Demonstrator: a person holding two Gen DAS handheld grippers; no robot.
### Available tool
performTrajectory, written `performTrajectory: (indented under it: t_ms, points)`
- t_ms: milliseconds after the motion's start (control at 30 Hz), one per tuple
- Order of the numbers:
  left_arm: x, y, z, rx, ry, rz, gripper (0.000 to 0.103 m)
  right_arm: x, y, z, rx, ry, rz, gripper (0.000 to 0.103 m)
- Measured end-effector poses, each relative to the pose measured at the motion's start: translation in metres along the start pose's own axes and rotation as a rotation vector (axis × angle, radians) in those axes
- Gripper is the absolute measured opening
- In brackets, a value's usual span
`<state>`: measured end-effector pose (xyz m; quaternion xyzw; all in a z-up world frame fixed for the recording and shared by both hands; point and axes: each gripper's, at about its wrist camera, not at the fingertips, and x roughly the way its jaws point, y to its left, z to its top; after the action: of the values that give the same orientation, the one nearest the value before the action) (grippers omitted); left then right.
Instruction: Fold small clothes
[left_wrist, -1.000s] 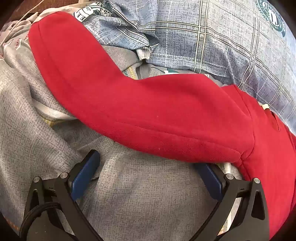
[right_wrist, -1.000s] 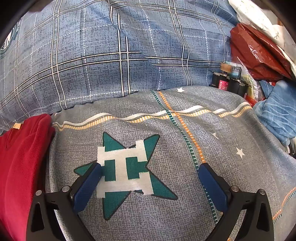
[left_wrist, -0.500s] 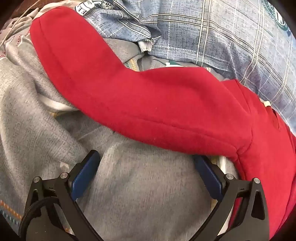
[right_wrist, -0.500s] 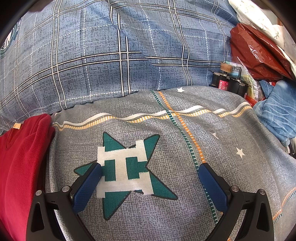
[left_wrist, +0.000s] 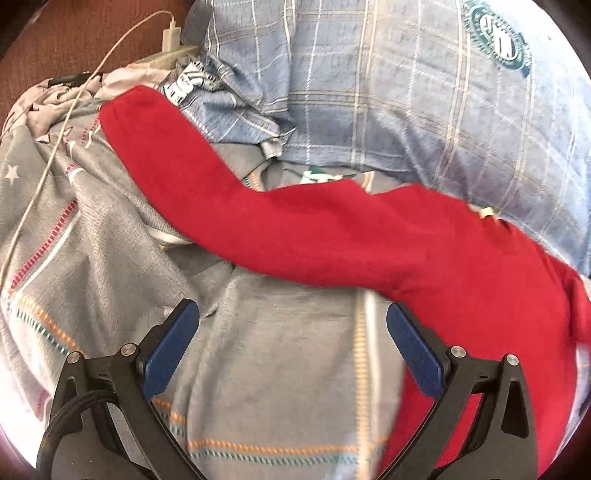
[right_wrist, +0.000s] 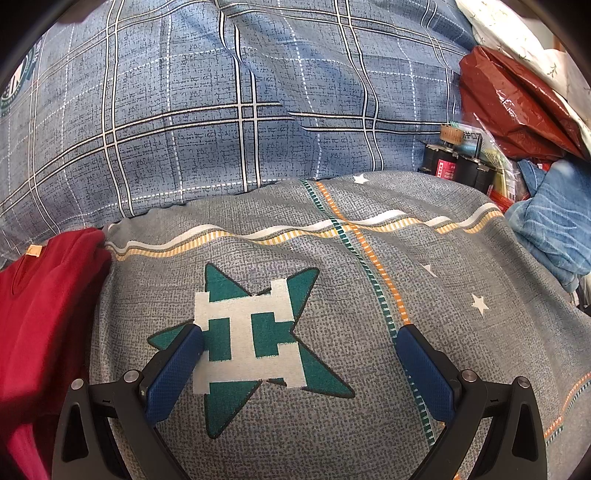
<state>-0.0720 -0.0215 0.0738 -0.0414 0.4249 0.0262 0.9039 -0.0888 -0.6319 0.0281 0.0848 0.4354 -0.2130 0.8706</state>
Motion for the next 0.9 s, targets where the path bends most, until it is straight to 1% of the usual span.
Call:
performTrajectory:
  t_ms: [133,367,500,767,900]
  points:
    - [-0.014,-0.017,-0.003,0.048,0.002,-0.04,0.102,0.0,0.0,0.0,0.0,0.0,0.0,0.103]
    - [-0.018,-0.044,-0.009,0.13,-0.013,-0.065,0.102,0.0,0.001,0.0,0.0,0.0,0.0,0.103]
    - [-0.02,-0.054,-0.016,0.144,-0.013,-0.09,0.102,0.0,0.0,0.0,0.001,0.001,0.001,0.103]
    - [-0.025,-0.087,-0.028,0.169,-0.031,-0.105,0.102,0.0,0.0,0.0,0.001,0.0,0.001,0.103]
    - [-0.033,-0.099,-0.033,0.185,-0.058,-0.094,0.102,0.0,0.0,0.0,-0.003,0.0,-0.003,0.103]
